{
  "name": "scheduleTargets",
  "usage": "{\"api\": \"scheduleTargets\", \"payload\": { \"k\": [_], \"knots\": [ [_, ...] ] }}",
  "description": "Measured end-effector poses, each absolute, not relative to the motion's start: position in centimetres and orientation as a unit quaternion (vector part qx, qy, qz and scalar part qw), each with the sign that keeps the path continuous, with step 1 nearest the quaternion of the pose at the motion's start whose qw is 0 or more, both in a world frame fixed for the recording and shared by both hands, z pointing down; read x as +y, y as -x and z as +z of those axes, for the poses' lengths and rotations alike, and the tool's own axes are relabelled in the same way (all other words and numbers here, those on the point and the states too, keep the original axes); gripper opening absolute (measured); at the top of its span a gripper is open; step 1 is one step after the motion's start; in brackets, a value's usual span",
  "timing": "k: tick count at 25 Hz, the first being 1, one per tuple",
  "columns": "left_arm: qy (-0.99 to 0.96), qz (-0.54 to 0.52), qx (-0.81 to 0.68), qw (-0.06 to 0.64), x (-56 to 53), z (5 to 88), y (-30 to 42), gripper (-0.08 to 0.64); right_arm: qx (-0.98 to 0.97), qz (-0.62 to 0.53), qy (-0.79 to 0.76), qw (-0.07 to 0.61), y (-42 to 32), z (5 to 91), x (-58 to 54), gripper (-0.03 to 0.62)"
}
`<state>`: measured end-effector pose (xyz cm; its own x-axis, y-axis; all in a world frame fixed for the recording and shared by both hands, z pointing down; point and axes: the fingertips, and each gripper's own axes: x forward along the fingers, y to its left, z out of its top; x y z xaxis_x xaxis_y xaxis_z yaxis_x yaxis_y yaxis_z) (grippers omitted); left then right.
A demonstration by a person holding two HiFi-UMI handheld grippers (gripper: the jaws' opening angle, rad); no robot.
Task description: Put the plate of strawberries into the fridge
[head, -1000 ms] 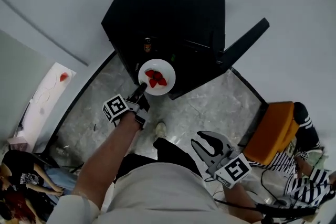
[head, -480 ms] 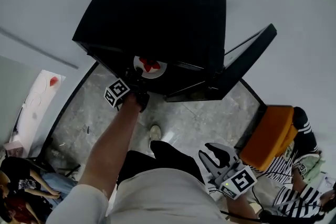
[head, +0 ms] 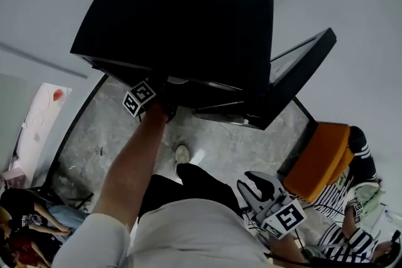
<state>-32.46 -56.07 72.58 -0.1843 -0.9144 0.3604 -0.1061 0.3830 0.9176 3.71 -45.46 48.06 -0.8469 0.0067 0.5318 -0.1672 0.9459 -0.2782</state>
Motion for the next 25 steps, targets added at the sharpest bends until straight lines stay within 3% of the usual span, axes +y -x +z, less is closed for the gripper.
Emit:
{"api": "scheduleTargets", "payload": {
  "k": [7,12,25],
  "knots": [
    [-0.401,-0.236,-0.727,0.505,-56.5,73.0,32.4,0.059,-0.947,0.161,-0.035,0.275,-2.9,48.0,-45.5,0.120],
    [-0.423,-0.132,-0.759,0.477,-56.6,72.7,32.8,0.163,-0.945,0.164,-0.029,0.281,-2.4,48.3,-45.0,0.120],
    [-0.501,-0.156,-0.720,0.454,-50.1,66.9,30.4,0.192,-0.952,0.151,0.000,0.265,0.5,47.7,-42.1,0.120]
  ]
}}
